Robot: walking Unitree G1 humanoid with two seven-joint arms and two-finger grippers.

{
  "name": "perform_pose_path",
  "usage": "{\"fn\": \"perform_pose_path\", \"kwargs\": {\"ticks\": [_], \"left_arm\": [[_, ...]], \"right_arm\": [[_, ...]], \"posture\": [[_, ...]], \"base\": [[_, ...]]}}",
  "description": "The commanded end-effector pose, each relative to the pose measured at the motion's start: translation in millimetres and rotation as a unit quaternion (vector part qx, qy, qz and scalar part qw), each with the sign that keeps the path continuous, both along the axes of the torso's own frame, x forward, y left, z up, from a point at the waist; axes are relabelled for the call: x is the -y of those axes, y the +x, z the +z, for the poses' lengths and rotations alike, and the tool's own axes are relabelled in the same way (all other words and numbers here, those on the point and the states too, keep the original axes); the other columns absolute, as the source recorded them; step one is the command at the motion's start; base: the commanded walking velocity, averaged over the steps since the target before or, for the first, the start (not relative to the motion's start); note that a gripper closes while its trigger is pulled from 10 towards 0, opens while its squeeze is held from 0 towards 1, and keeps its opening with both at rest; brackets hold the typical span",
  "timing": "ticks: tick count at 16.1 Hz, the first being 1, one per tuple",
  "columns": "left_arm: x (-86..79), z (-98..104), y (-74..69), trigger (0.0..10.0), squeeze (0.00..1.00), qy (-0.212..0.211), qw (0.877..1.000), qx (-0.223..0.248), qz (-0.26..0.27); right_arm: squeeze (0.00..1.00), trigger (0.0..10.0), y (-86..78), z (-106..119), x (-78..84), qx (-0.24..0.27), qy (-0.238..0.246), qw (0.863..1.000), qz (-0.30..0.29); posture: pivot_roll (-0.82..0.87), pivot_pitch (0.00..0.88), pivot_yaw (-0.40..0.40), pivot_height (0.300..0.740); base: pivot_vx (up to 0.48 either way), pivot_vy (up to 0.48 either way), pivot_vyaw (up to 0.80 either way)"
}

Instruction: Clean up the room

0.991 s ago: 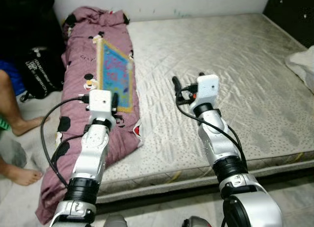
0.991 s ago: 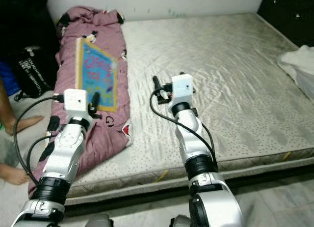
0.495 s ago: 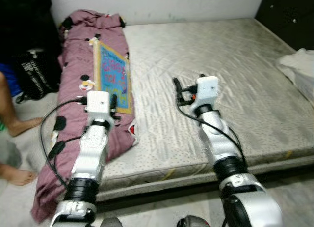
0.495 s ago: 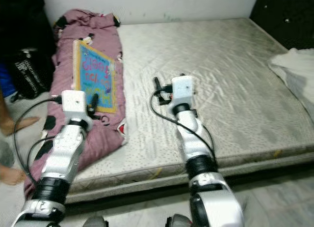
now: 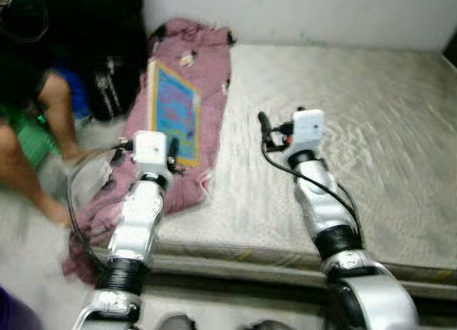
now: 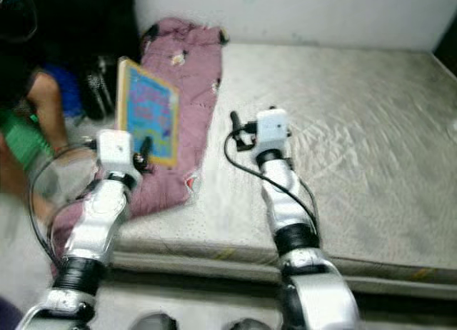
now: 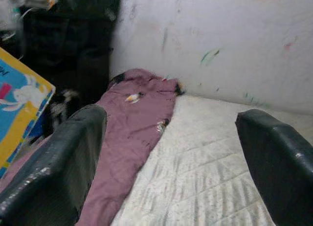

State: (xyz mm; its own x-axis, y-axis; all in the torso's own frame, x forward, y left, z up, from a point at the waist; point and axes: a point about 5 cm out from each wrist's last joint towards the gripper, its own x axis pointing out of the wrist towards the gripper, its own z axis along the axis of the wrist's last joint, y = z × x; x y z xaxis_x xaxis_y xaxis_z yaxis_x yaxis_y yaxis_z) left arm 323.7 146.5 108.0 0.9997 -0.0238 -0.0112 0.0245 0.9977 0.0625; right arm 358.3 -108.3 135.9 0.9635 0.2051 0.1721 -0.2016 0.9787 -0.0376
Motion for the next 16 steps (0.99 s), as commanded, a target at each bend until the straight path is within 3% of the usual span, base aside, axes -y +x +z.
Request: {"fn": "perform_pose_path", "kwargs": {"ticks": [1, 9, 16], "left_arm": [[-0.3, 11.9, 3.7, 10.0, 0.0, -0.003, 1.0, 0.027, -0.001], [1.1, 11.7, 3.5, 10.0, 0.0, -0.005, 1.0, 0.031, -0.005], [1.6, 13.9, 2.8, 10.0, 0.0, -0.025, 0.999, 0.044, -0.016]], "right_arm": [[0.0, 10.0, 1.2, 1.5, 1.3, 0.001, -0.003, 1.0, -0.001], [0.0, 10.0, 1.6, 0.4, 1.1, -0.002, 0.003, 1.0, 0.004], [0.0, 10.0, 1.7, -0.9, 1.2, -0.005, 0.001, 1.0, 0.006]], "posture": [[0.02, 0.0, 0.016, 0.74], [0.02, 0.0, 0.013, 0.74], [0.02, 0.0, 0.01, 0.74]], "base": [[0.0, -0.405, 0.0], [0.0, -0.371, 0.0], [0.0, 0.0, 0.0]]}}
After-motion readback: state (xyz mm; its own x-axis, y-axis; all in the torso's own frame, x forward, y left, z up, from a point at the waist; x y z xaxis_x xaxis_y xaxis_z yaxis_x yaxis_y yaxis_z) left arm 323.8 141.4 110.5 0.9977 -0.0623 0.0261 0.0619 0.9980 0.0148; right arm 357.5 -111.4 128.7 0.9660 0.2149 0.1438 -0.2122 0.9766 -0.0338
